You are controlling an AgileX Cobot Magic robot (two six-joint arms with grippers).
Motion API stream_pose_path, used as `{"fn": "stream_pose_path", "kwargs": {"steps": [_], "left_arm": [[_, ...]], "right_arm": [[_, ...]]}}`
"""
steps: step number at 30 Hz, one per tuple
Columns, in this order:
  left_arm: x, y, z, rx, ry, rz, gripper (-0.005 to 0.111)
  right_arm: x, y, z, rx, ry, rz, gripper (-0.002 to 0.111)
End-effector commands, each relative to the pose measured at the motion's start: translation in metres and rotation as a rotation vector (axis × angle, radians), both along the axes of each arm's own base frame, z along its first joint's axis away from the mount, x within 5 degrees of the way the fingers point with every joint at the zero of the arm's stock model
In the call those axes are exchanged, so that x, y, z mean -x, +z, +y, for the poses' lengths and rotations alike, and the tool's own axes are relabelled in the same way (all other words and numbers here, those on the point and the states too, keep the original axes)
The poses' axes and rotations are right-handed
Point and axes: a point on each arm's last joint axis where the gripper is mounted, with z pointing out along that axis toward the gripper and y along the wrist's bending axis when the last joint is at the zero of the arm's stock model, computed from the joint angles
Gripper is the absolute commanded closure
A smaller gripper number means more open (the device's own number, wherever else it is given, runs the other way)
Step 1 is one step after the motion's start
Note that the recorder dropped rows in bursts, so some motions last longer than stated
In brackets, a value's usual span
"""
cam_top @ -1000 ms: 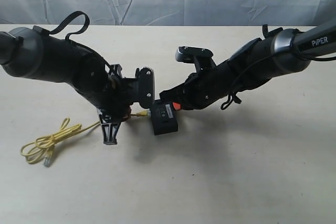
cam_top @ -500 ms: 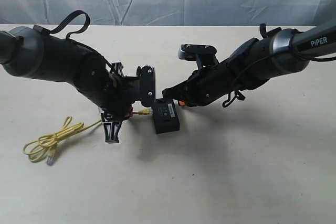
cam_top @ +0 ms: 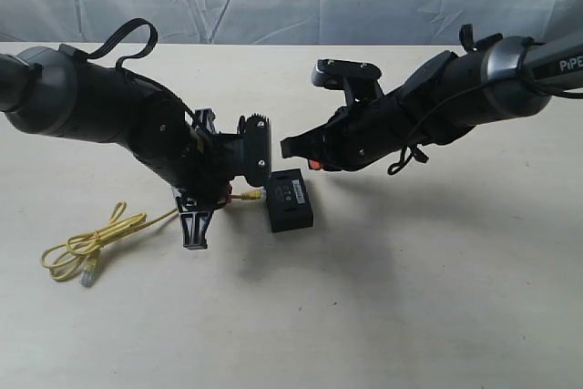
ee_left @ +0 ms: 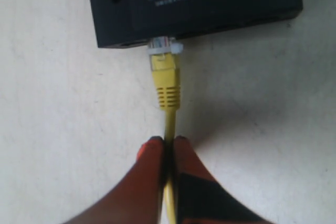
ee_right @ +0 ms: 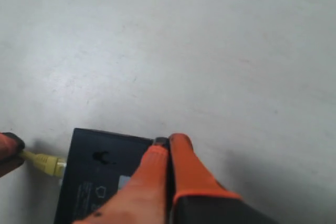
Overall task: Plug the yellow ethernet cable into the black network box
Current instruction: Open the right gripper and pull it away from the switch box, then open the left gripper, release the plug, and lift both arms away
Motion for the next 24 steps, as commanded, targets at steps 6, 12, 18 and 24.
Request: {"fn": "stream_pose_path", "kwargs": {"steps": [6, 12, 18, 24], "left_arm": [[0.0, 0.004, -0.003, 0.016, 0.005, -0.01, 0.091], [0.0, 0.004, -0.003, 0.02, 0.015, -0.009, 0.065], [0.0, 0.019, -0.002, 0.043, 0.015, -0.041, 0.064], [0.006, 0.049, 0.002, 0.086, 0.082, -0.054, 0.065]], "right_arm": [[0.001, 0.011, 0.001, -0.015, 0.019, -0.013, 0.109], [0.002, 0.01, 0.001, -0.018, 0.024, -0.008, 0.109], [0.002, 0.01, 0.002, -0.02, 0.025, -0.006, 0.109], [0.006, 0.019, 0.003, -0.041, 0.061, 0.004, 0.109]]}}
